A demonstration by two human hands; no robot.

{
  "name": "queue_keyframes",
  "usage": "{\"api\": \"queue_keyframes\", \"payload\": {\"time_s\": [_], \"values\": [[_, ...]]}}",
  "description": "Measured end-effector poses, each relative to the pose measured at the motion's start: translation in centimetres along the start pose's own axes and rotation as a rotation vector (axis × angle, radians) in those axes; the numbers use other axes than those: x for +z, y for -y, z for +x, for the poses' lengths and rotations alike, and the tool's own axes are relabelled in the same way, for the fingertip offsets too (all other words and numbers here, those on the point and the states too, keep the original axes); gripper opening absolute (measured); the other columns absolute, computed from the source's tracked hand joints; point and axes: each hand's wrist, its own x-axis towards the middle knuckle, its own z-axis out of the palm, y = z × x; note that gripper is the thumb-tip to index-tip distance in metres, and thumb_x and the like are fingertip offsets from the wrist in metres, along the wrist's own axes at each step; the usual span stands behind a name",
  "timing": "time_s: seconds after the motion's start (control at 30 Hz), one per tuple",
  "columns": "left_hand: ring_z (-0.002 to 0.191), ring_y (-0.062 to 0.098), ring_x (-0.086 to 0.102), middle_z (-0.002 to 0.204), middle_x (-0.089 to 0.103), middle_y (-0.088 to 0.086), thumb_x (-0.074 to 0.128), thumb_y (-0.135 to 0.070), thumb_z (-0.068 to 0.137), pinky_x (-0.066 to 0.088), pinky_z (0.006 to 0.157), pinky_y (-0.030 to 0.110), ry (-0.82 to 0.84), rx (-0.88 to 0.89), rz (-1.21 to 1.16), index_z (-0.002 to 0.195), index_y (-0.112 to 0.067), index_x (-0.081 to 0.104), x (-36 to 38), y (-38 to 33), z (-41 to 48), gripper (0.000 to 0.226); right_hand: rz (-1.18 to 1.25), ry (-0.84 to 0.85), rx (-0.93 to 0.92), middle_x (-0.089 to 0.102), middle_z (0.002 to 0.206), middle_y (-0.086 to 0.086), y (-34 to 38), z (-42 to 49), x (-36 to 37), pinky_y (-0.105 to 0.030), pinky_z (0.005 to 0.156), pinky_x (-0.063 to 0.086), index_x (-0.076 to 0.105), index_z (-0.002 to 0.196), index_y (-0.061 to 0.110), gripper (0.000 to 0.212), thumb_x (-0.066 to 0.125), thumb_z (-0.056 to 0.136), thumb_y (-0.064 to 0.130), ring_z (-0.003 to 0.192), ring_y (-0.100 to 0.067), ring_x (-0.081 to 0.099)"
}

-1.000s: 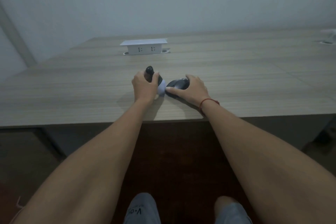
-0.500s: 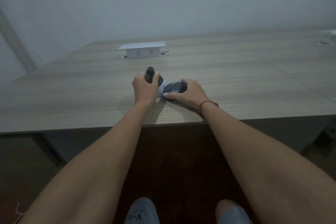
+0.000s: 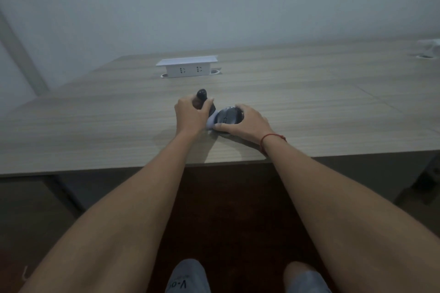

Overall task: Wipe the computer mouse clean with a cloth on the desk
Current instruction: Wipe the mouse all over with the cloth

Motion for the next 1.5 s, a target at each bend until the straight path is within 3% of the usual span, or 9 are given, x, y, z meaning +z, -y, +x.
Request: {"api": "queue_keyframes", "payload": {"time_s": [0.2, 0.33, 0.47, 0.6, 0.77, 0.97, 1.2, 1.33, 1.5], "values": [[0.074, 0.022, 0.071, 0.078, 0.073, 0.01, 0.071, -0.037, 0.082, 0.06, 0.071, 0.045, 0.013, -0.013, -0.171, 0.084, -0.008, 0.072, -0.3, -1.0, 1.0, 0.029, -0.02, 0.007, 0.007, 0.062, 0.114, 0.0, 0.1, 0.0, 0.0, -0.045, 0.093, 0.051, 0.054, 0.117, 0.022, 0.084, 0.069, 0.056, 0.078, 0.103, -0.022, 0.059], [0.086, 0.017, 0.068, 0.096, 0.073, 0.011, 0.069, -0.027, 0.087, 0.057, 0.083, 0.032, 0.114, -0.017, -0.067, 0.1, -0.005, 0.071, 0.4, -0.4, 0.0, 0.025, 0.011, 0.006, -0.006, 0.061, 0.122, -0.004, -0.6, 0.2, 0.4, -0.047, 0.097, 0.05, 0.052, 0.125, 0.02, 0.08, 0.073, 0.063, 0.066, 0.11, -0.025, 0.058], [0.08, 0.017, 0.066, 0.091, 0.073, 0.01, 0.068, -0.023, 0.088, 0.056, 0.078, 0.031, 0.128, -0.043, 0.006, 0.096, -0.003, 0.071, 0.3, 0.7, -0.3, 0.021, 0.011, 0.017, -0.006, 0.056, 0.137, -0.005, -0.6, 0.4, 0.4, -0.047, 0.103, 0.047, 0.046, 0.138, 0.019, 0.097, 0.074, 0.061, 0.07, 0.122, -0.026, 0.054], [0.077, 0.013, 0.062, 0.086, 0.07, 0.007, 0.065, -0.026, 0.09, 0.05, 0.072, 0.025, 0.038, 0.021, -0.042, 0.093, -0.001, 0.071, 0.3, -1.0, 0.0, 0.026, 0.024, 0.013, -0.007, 0.062, 0.123, -0.003, -0.7, 0.4, 0.3, -0.045, 0.097, 0.051, 0.052, 0.128, 0.02, 0.087, 0.074, 0.06, 0.07, 0.11, -0.024, 0.059], [0.077, 0.021, 0.067, 0.083, 0.072, 0.009, 0.065, -0.029, 0.089, 0.055, 0.073, 0.033, 0.079, 0.104, -0.028, 0.088, -0.001, 0.071, 1.2, -2.2, 1.4, 0.029, 0.023, 0.02, -0.024, 0.063, 0.115, -0.001, -0.9, 0.8, 0.4, -0.044, 0.093, 0.053, 0.055, 0.12, 0.021, 0.071, 0.076, 0.066, 0.062, 0.103, -0.022, 0.06], [0.087, 0.031, 0.065, 0.094, 0.069, 0.016, 0.062, -0.03, 0.09, 0.053, 0.077, 0.035, 0.195, 0.033, 0.278, 0.092, -0.005, 0.067, 1.8, 0.2, 2.2, 0.026, 0.063, 0.024, -0.008, 0.055, 0.138, -0.003, -0.9, 0.8, 0.5, -0.045, 0.103, 0.048, 0.044, 0.141, 0.017, 0.101, 0.076, 0.06, 0.069, 0.122, -0.023, 0.054], [0.078, 0.017, 0.063, 0.089, 0.073, 0.012, 0.064, -0.028, 0.089, 0.051, 0.076, 0.029, 0.023, 0.041, -0.019, 0.091, -0.001, 0.071, 1.3, -1.8, 2.0, 0.028, 0.038, 0.032, -0.011, 0.06, 0.13, -0.002, -1.0, 0.9, 0.6, -0.044, 0.099, 0.049, 0.049, 0.134, 0.021, 0.088, 0.076, 0.063, 0.066, 0.114, -0.022, 0.057], [0.084, 0.02, 0.066, 0.092, 0.071, 0.01, 0.065, -0.029, 0.088, 0.055, 0.078, 0.034, 0.086, -0.013, -0.003, 0.095, -0.005, 0.068, 2.5, -1.1, 1.2, 0.025, 0.061, 0.031, -0.022, 0.062, 0.119, -0.001, -1.1, 1.0, 0.5, -0.043, 0.094, 0.053, 0.054, 0.125, 0.022, 0.079, 0.076, 0.061, 0.064, 0.105, -0.02, 0.059], [0.082, 0.024, 0.064, 0.09, 0.067, 0.011, 0.063, -0.03, 0.089, 0.051, 0.071, 0.033, 0.081, -0.04, 0.158, 0.092, -0.006, 0.065, 2.0, 1.6, 0.6, 0.024, 0.082, 0.026, -0.013, 0.058, 0.131, -0.003, -1.1, 0.7, 0.3, -0.043, 0.099, 0.05, 0.047, 0.136, 0.016, 0.096, 0.079, 0.06, 0.064, 0.116, -0.023, 0.056]]}}
